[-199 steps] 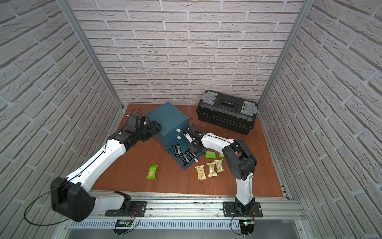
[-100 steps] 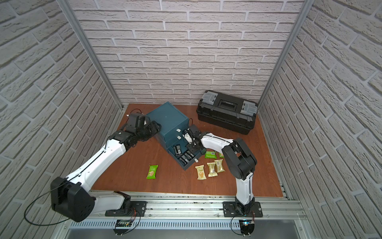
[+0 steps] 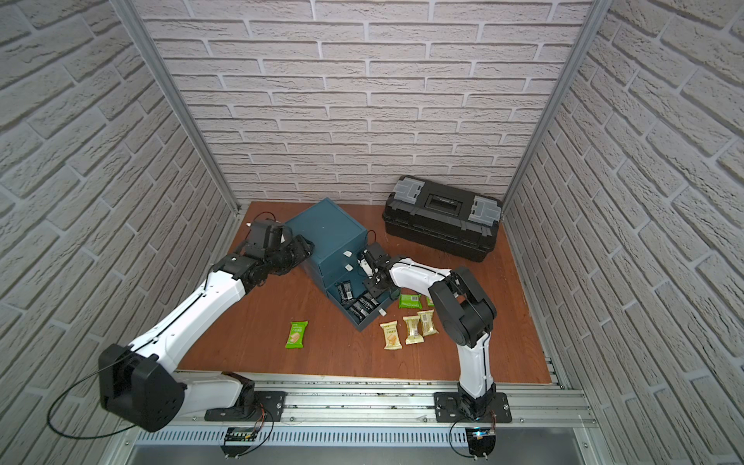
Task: Take the cookies out of the drawer
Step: Pick up the cookie from the drawer.
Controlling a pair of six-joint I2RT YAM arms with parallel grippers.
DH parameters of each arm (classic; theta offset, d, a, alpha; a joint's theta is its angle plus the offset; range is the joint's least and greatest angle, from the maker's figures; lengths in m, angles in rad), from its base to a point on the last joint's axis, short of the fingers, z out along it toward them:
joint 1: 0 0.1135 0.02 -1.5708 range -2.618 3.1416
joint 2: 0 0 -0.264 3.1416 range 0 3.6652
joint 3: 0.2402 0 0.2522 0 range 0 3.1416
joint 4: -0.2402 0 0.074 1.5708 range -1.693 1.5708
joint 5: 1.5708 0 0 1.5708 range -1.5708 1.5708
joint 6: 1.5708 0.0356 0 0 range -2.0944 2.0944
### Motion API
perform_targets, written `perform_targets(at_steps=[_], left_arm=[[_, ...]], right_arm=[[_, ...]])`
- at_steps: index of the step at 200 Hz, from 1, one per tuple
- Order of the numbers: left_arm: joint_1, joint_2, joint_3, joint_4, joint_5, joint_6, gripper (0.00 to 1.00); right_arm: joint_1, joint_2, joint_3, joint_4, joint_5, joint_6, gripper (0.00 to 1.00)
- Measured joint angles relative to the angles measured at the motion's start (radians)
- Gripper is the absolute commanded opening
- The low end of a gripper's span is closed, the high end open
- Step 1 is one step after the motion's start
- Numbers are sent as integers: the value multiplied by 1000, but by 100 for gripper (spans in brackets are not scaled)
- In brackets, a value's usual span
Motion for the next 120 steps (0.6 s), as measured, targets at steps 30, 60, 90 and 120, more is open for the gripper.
perform_targets(at_steps=[30,60,90,120], left_arm=[[5,2,0,5,1,0,71],[5,2,0,5,1,0,71],[5,2,0,5,1,0,71],[5,2,0,5,1,0,71]], right_arm=[[0,10,14,-7,-3,1,47],[0,10,15,-8,-10,2,39],[0,5,14,-8,-16,5,35],[0,-33,-2,-10,-26,8,34]])
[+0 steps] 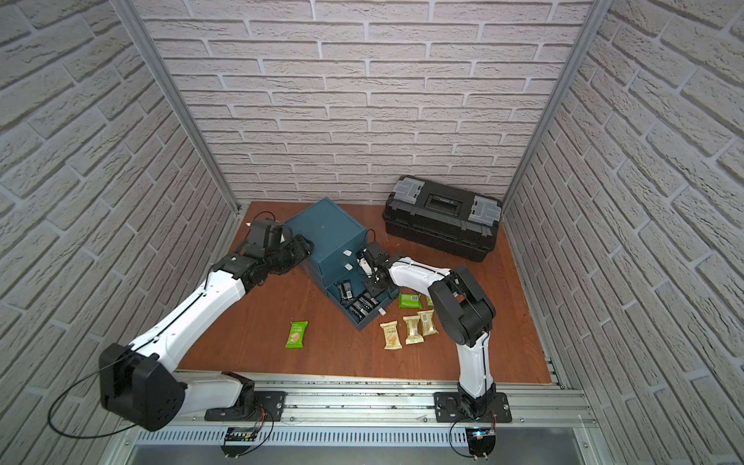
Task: Take the cookies out of the drawer
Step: Pick up the cookie from the drawer, then place the cookie at the center of the board.
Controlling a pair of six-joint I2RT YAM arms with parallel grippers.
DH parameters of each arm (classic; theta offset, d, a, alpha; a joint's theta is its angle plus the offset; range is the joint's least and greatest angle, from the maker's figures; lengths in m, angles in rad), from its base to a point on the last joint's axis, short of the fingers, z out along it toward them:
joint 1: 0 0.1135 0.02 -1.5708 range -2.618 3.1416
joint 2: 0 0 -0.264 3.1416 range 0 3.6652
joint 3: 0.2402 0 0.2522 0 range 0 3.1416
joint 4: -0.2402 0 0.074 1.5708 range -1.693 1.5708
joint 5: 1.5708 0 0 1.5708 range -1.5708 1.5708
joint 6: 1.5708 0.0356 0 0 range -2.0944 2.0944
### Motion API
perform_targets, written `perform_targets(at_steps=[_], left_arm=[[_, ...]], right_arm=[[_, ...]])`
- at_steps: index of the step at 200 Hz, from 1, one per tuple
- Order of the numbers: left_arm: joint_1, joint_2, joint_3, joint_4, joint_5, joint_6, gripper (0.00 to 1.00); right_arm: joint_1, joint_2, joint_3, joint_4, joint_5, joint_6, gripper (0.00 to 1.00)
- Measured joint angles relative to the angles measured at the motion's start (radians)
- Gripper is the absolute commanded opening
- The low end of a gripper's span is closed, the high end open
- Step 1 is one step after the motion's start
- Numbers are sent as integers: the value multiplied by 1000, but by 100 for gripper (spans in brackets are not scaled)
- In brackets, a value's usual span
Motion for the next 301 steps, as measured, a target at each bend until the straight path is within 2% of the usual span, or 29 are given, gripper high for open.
perform_targets(at_steps=[104,152,206,238,301], left_arm=[[0,0,0,0,0,0,71],[0,0,0,0,2,0,71],[0,0,0,1,2,0,71],[0,0,0,1,3,0,70],[0,0,0,1,3,0,70]], right_arm=[[8,-262,-129,-23,-11,65,33],[0,-421,-221,-122,16,134,29],[0,-635,-391,-282,56,270,28],[100,-708,-459,-351,70,378,28],[423,-734,-576,-327,132,693,29]])
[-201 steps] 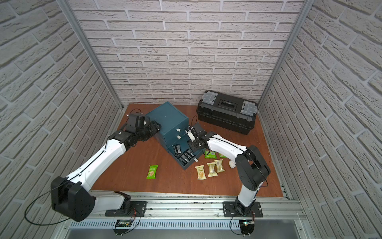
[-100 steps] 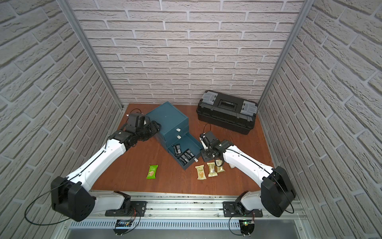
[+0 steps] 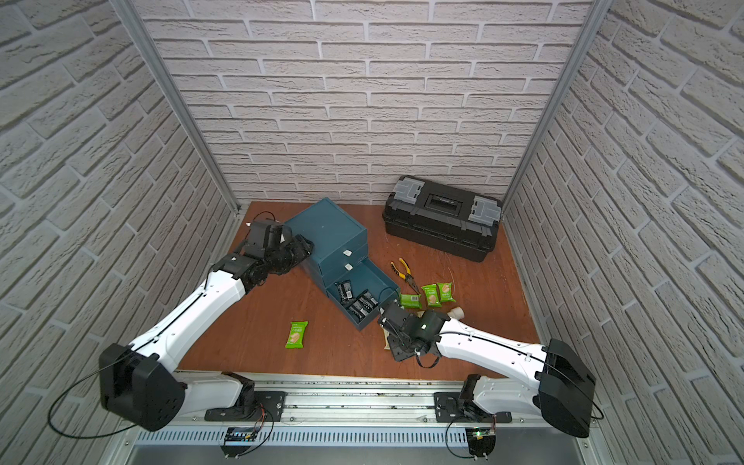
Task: Take the cookies out of the drawer
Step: Place the cookie at the center of the board.
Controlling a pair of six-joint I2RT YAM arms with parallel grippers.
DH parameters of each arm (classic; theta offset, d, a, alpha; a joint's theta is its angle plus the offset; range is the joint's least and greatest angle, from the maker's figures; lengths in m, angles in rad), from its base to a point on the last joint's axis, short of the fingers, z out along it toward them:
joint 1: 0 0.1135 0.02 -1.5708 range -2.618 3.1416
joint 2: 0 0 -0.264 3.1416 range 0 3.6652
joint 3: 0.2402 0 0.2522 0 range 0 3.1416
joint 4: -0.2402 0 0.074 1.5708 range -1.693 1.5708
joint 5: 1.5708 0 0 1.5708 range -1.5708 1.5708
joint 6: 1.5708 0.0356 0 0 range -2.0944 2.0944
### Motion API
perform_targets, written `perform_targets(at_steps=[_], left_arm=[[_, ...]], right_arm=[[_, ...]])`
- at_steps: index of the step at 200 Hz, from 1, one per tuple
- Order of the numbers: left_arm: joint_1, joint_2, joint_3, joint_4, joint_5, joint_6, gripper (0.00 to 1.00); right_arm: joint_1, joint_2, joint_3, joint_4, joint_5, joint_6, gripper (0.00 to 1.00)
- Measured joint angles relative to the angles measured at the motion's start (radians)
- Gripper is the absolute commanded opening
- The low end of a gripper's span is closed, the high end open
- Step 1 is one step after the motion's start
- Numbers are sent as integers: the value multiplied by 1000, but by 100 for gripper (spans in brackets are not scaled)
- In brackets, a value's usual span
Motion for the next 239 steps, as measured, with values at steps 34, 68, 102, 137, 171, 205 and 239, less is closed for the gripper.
perform_targets(at_steps=[34,68,102,137,171,205,239], left_arm=[[0,0,0,0,0,0,70],[0,0,0,1,3,-3,70],[2,0,-4,5,7,-6,70],[4,0,-5,8,11,-8,70],[4,0,-5,8,12,-8,70],[4,0,-5,8,12,-8,70],[4,0,-5,8,13,-8,70]], right_arm=[[94,76,-33,79,23,124,29],[106,160,-47,154,31,179,29],[107,204,-47,204,41,195,38],[107,226,-47,219,45,202,49],[107,217,-43,203,53,196,55],[107,117,-21,141,65,168,59],[94,-8,38,73,80,87,59]])
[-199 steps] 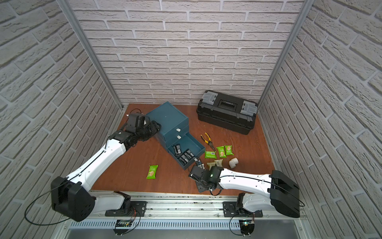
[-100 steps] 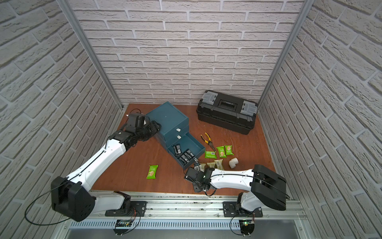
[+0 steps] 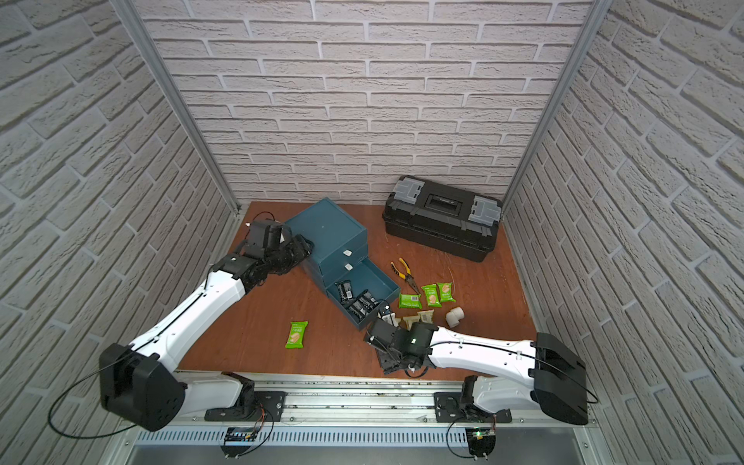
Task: Take the cookies out of the drawer
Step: Place the cookie at the center of the board, then pick up the cookie from the drawer.
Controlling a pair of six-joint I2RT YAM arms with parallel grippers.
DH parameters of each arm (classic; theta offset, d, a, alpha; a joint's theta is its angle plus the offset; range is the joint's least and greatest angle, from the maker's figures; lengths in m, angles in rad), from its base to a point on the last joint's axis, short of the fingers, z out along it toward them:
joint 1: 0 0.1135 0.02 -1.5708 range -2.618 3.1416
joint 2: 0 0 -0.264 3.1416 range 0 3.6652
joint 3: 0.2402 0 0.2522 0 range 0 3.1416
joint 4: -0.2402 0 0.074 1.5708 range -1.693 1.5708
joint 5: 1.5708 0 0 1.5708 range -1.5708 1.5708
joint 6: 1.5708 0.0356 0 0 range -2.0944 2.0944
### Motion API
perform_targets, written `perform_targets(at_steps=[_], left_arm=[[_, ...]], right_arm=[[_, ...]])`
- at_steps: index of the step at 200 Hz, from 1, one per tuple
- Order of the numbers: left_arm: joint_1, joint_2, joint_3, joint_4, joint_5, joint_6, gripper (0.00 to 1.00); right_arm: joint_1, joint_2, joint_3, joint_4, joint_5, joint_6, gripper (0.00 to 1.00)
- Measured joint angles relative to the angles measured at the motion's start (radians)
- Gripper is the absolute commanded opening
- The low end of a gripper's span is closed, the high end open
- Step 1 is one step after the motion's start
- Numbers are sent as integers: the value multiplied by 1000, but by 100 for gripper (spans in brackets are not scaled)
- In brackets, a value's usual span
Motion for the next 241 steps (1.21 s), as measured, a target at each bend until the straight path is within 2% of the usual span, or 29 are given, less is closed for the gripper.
perform_targets(at_steps=[24,52,82,116,154,241], left_arm=[[0,0,-1,1,1,0,70],[0,0,-2,3,1,0,70],[1,0,-3,4,2,0,70],[1,0,-6,8,2,-1,70],[1,-2,-9,11,2,-3,70],[1,-2,-11,18,3,-3,70]], right_arm=[[-59,-40,50,-11,-21,-104,59],[-160,-8,113,-8,-72,-259,59],[-257,110,204,9,-144,-433,59],[-327,268,321,27,-200,-569,58],[-382,406,399,43,-251,-651,57],[-441,663,569,51,-285,-703,56]])
